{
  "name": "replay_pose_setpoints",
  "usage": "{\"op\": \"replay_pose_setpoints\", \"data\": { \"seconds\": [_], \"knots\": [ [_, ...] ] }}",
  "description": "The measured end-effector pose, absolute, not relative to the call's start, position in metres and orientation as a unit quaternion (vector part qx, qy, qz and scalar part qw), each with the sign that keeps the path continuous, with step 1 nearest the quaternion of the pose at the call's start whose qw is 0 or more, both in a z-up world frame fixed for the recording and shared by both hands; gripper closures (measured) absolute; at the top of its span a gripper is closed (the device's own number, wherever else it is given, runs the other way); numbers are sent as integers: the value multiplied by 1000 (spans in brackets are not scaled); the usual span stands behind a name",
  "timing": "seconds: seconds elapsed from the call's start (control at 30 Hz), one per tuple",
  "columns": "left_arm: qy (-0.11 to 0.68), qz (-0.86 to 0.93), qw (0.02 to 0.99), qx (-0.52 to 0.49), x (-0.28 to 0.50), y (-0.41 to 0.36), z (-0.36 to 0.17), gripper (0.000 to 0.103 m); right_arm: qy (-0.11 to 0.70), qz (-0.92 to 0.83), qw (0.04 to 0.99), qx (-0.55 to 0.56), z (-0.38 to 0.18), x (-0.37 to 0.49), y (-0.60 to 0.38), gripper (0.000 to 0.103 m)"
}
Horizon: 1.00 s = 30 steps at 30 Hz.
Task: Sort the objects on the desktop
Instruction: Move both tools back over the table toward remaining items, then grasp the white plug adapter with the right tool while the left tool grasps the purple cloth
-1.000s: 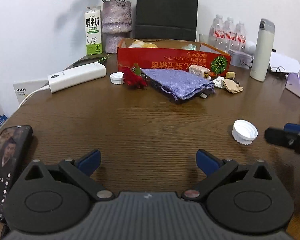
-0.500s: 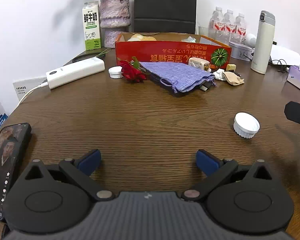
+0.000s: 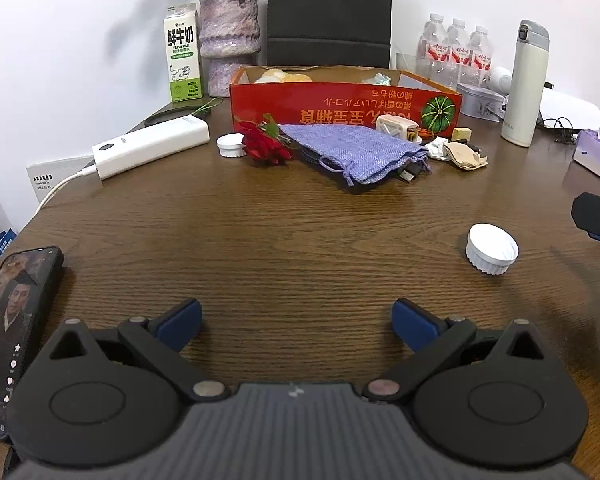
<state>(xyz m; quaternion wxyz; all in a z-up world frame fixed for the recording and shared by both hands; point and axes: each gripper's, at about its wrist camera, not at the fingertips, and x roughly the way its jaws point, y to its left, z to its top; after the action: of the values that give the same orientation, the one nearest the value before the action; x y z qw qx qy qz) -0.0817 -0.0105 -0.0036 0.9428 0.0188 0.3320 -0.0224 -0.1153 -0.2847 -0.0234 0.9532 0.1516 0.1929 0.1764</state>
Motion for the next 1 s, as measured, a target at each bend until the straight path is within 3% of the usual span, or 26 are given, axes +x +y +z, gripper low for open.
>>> {"op": "replay_pose_setpoints", "data": {
  "seconds": [0.4, 0.57, 0.7, 0.83, 1.0],
  "knots": [
    [332, -25, 943, 21, -82, -11, -3, 0, 204, 167, 952, 155, -24, -112, -284, 12],
    [290, -72, 954, 14, -81, -12, 7, 0, 208, 162, 952, 157, -21, -108, -285, 12],
    [283, -101, 954, -1, -49, -17, 16, 0, 208, 175, 942, 199, -9, -88, -294, 12],
    [293, -121, 948, -38, 7, -21, 21, 0, 181, 149, 958, 167, 13, -47, -291, 12],
    [336, -120, 930, -82, 78, -28, 17, 0, 216, 160, 954, 131, 25, 32, -278, 13]
  ]
}}
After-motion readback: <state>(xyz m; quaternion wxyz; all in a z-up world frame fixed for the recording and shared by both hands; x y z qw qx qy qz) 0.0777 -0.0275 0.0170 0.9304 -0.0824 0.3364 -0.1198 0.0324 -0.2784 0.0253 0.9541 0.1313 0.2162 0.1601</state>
